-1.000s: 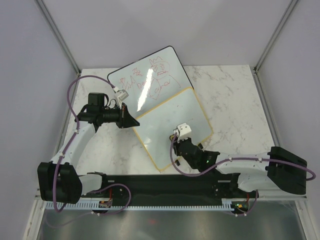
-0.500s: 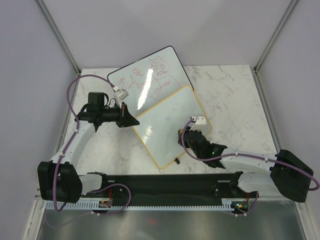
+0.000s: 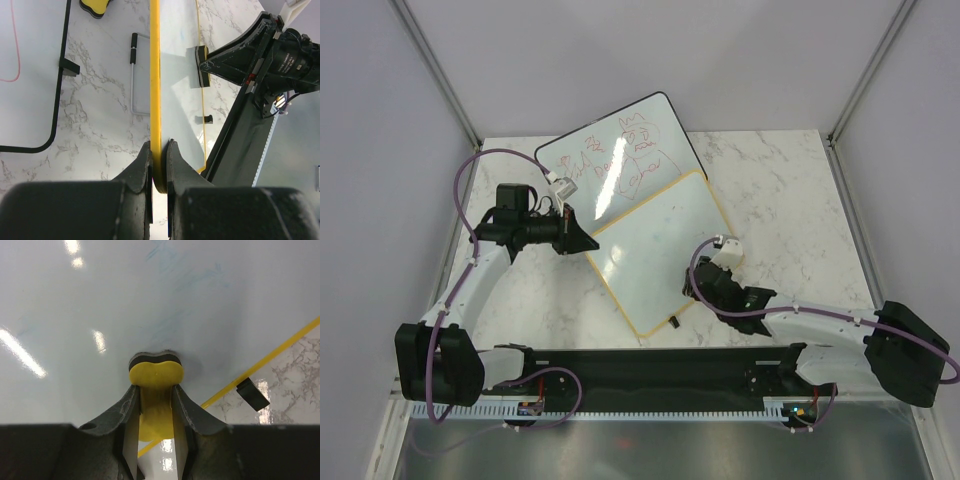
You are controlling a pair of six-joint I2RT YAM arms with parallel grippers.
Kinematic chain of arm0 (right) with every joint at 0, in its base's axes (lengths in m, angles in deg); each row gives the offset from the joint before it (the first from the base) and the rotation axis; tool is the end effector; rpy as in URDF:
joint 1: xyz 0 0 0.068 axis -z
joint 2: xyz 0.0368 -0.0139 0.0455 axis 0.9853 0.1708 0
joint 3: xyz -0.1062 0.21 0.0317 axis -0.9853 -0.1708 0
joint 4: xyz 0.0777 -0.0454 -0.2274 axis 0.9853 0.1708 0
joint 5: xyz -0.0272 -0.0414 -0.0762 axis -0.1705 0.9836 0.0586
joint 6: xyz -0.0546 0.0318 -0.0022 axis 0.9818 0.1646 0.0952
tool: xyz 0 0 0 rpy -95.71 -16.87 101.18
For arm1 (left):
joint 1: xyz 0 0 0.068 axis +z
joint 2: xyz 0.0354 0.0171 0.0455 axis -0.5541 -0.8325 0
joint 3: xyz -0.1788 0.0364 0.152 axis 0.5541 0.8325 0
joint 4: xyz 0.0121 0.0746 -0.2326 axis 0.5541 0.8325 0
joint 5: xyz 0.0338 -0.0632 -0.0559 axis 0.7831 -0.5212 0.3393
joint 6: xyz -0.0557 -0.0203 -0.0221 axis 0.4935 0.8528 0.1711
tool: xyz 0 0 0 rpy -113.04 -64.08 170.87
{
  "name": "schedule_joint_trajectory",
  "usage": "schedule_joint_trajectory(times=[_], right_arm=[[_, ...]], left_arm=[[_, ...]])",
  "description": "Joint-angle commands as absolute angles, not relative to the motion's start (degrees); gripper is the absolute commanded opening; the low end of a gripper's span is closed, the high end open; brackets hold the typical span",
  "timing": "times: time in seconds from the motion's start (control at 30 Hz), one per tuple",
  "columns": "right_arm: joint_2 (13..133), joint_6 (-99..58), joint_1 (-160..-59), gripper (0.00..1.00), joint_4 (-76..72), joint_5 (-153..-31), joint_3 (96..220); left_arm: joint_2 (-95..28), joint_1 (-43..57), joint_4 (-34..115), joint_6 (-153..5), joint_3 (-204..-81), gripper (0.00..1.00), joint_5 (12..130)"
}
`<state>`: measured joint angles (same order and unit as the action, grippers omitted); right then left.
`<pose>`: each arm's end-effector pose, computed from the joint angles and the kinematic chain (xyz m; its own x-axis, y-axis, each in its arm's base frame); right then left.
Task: Erase the whiteboard
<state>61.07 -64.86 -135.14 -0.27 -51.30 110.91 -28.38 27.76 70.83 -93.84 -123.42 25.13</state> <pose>0.1558 0.1760 0.1450 -0.6016 0.2787 -0.7486 0.0216 0.9425 0.3335 0.2437 -0.0648 0.2432 -0.6241 0.1438 -0.7680 0.7131 0.5065 -0.4847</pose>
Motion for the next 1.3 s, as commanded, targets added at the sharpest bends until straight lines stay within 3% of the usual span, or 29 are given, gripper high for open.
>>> schedule_joint_trajectory(times=[0.0,0.13,0.47,0.73,0.97,1.07,1.27], right_arm=[[66.17,-67.71,-134.39,0.0,16.12,-60.62,106.31],[62.22,-64.91,-135.36,0.0,15.86,-55.89,108.05],[64.67,-49.44,-136.68,0.0,15.42,-48.86,127.21],[64.93,-41.79,-124.47,0.0,10.41,-49.11,127.93],[63.27,-41.52,-114.35,0.0,5.32,-52.36,121.53],[63.26,-43.72,-115.31,0.0,3.56,-55.79,120.19],[68.1,-46.26,-130.42,0.0,-2.51,-56.66,120.11]], left_arm=[[-27.73,26.7,67.69,-103.45,-125.95,0.02,25.12],[-27.91,26.7,67.69,-103.36,-125.95,0.02,24.94],[-28.0,26.7,67.69,-103.19,-125.87,0.02,24.85],[-27.39,26.7,68.04,-103.54,-125.95,0.02,25.03],[-27.29,26.7,68.4,-103.89,-125.69,0.02,24.94],[-27.21,26.7,68.4,-103.89,-125.69,0.02,24.94],[-27.73,26.7,68.4,-103.63,-126.04,0.02,24.85]])
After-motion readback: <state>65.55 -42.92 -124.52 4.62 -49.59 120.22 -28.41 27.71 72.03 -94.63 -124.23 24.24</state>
